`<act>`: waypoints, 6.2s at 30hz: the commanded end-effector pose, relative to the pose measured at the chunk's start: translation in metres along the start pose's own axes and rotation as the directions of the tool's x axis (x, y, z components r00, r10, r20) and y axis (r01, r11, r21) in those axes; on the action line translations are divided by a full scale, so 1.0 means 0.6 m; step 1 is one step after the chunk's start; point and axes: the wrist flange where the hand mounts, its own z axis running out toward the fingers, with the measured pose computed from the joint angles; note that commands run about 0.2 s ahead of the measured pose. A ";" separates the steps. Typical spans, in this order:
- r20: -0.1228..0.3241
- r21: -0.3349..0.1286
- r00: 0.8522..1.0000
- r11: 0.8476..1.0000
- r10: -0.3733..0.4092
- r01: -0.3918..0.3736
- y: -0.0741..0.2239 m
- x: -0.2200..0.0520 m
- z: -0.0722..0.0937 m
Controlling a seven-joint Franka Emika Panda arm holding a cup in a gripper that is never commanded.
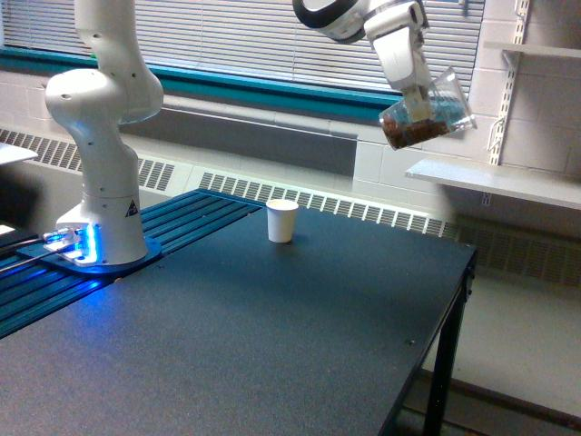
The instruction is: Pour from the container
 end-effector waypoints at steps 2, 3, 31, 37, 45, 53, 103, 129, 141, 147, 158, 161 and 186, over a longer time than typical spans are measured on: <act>-0.021 0.012 1.000 1.000 -0.019 0.019 -0.033 -0.071 -0.032; -0.024 0.008 0.999 1.000 -0.023 0.024 -0.034 -0.081 -0.036; -0.026 -0.064 0.994 0.992 -0.107 0.105 -0.010 -0.344 -0.101; -0.007 -0.076 0.993 0.991 -0.115 0.114 -0.013 -0.397 -0.104; 0.002 -0.080 0.986 0.983 -0.164 0.164 -0.025 -0.444 -0.111; 0.019 -0.077 0.979 0.976 -0.202 0.203 -0.042 -0.493 -0.115; 0.179 -0.167 0.951 0.945 -0.251 0.281 0.029 -0.813 -0.098; 0.305 -0.182 0.927 0.942 -0.218 0.281 0.068 -0.883 -0.055; 0.369 -0.203 0.902 0.927 -0.225 0.315 0.083 -0.887 -0.030; 0.391 -0.201 0.890 0.922 -0.234 0.331 0.081 -0.885 -0.021; 0.425 -0.194 0.868 0.911 -0.256 0.363 0.073 -0.873 -0.007; 0.436 -0.195 0.860 0.906 -0.263 0.376 0.071 -0.870 -0.002; 0.508 -0.197 0.801 0.862 -0.318 0.468 0.054 -0.859 0.018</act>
